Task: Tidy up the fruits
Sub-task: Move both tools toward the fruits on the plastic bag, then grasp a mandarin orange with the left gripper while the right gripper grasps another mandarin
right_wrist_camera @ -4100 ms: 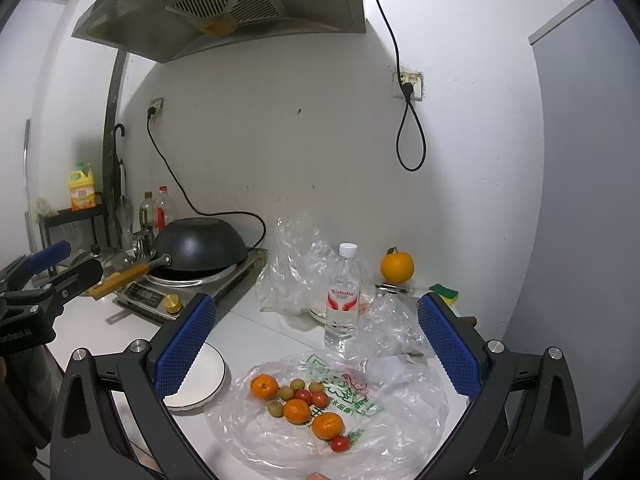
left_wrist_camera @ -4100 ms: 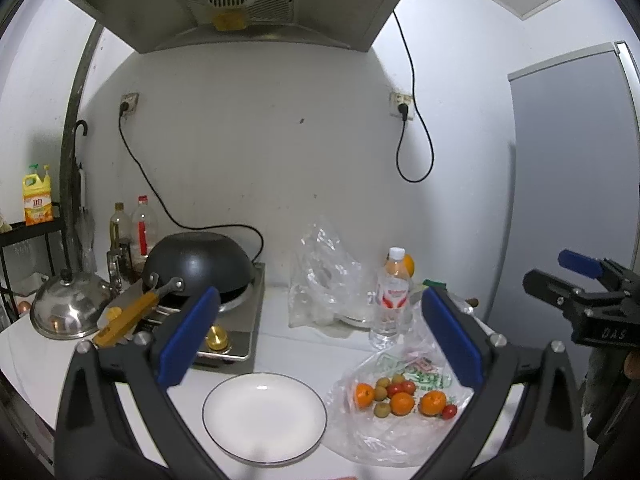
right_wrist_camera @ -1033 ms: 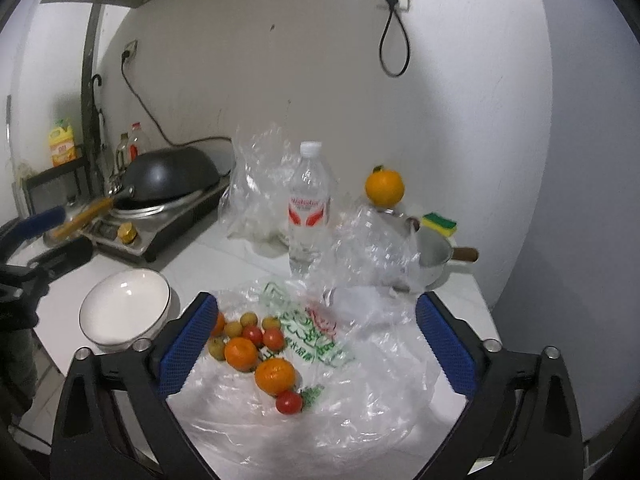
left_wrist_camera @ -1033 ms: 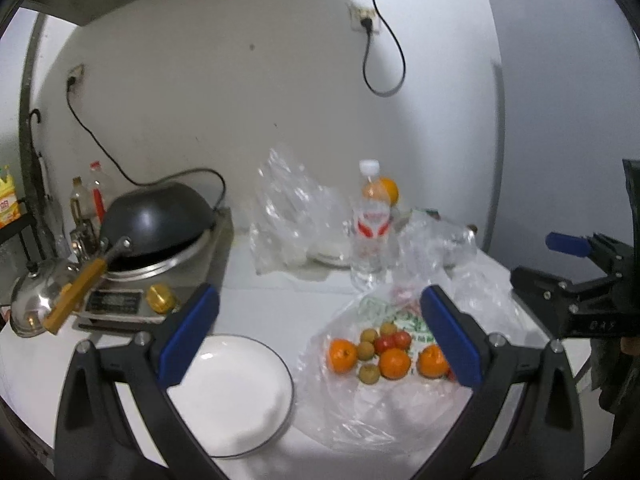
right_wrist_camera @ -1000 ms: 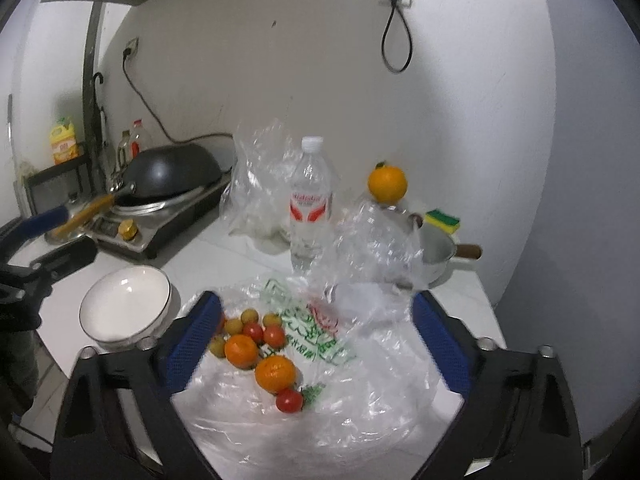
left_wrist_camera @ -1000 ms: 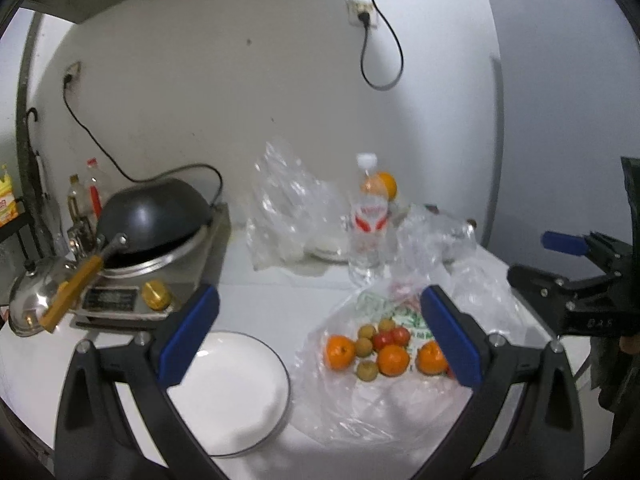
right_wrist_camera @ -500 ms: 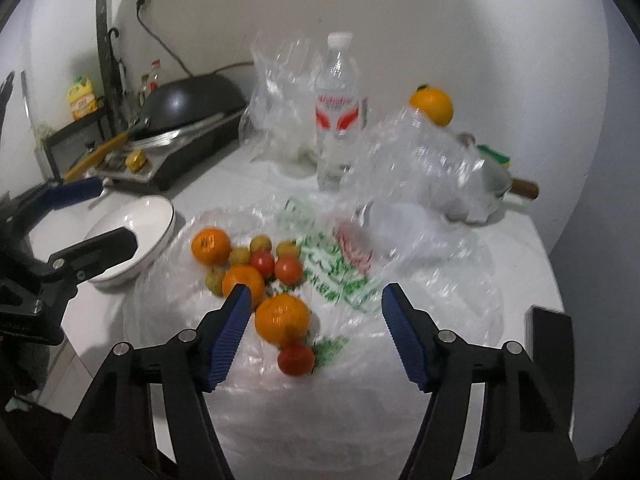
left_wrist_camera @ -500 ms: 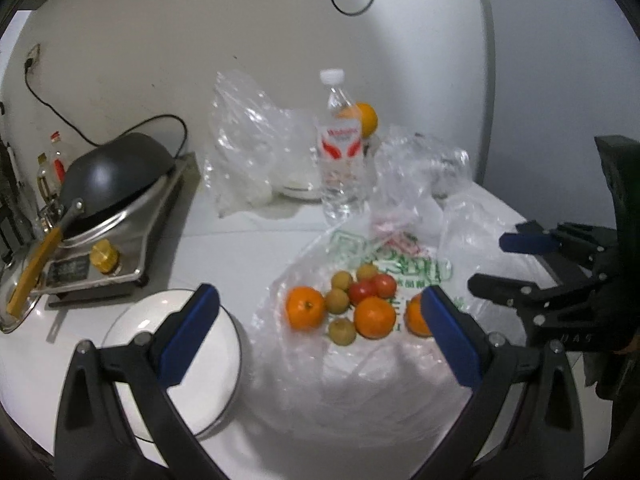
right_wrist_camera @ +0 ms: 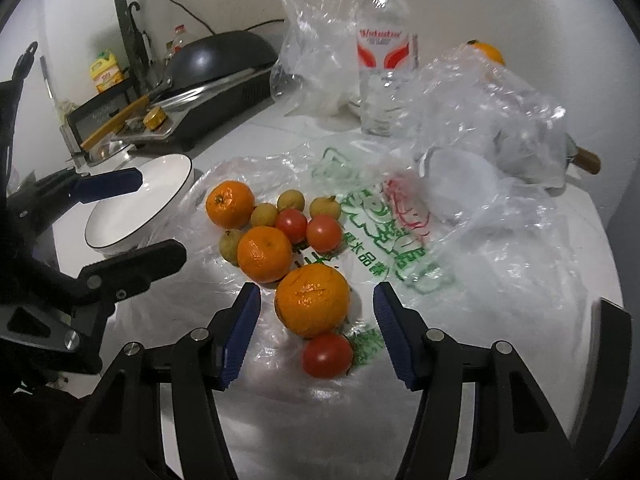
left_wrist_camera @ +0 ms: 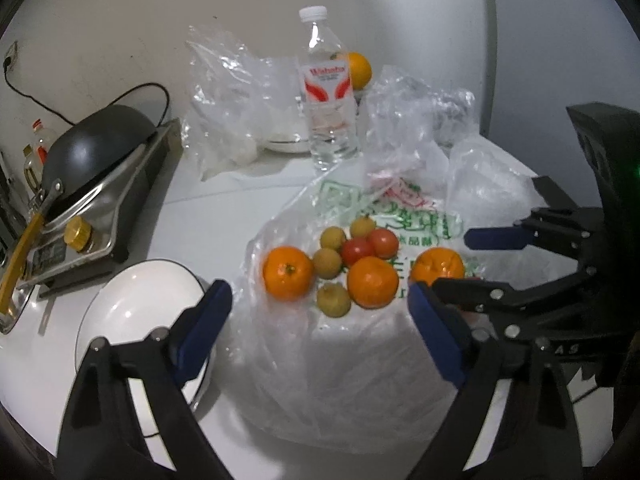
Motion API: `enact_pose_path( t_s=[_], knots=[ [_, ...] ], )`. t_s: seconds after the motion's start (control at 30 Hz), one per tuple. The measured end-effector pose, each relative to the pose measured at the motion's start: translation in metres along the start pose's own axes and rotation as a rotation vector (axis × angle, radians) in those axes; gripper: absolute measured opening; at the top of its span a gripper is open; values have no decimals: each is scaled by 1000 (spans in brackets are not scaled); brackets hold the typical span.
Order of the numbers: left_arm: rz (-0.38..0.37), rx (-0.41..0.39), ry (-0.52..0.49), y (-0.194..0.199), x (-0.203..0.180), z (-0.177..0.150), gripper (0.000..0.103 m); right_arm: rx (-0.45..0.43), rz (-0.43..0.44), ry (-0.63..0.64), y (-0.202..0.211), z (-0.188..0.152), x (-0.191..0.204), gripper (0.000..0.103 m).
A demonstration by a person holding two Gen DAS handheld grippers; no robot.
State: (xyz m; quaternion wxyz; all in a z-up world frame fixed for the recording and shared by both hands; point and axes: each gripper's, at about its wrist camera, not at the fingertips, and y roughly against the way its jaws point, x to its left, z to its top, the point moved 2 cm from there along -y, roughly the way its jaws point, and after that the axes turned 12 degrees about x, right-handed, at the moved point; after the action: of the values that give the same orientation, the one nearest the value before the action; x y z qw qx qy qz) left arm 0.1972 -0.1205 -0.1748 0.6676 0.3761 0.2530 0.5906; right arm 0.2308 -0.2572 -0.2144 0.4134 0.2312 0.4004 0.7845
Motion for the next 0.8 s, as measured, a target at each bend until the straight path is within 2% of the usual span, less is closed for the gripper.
enact_pose_path(
  t_s=[0.03,0.1,0.17,0.27,0.5,0.63,0.8],
  knots=[
    [-1,2,-7,-2,-1,1,88,6,3,5,-2,1,-1,61],
    [-5,10,-25,-5,-5,4,84,15,16,10,-8,2,-1,49],
    [-13,27,-46,-12,-9,7,77,23,40,13,-12,2,-3,47],
    [-41,46,-63,-20,-14,11,69,17,59,13,-14,1,-4,46],
    [-42,62,-98,-34,-23,21,65,-22,102,-34,-3,-1,-23,46],
    [-53,81,-130,-44,-33,25,59,-73,93,-53,14,1,-35,46],
    [-44,120,-152,-60,-41,27,55,-91,76,-74,19,1,-48,46]
  ],
)
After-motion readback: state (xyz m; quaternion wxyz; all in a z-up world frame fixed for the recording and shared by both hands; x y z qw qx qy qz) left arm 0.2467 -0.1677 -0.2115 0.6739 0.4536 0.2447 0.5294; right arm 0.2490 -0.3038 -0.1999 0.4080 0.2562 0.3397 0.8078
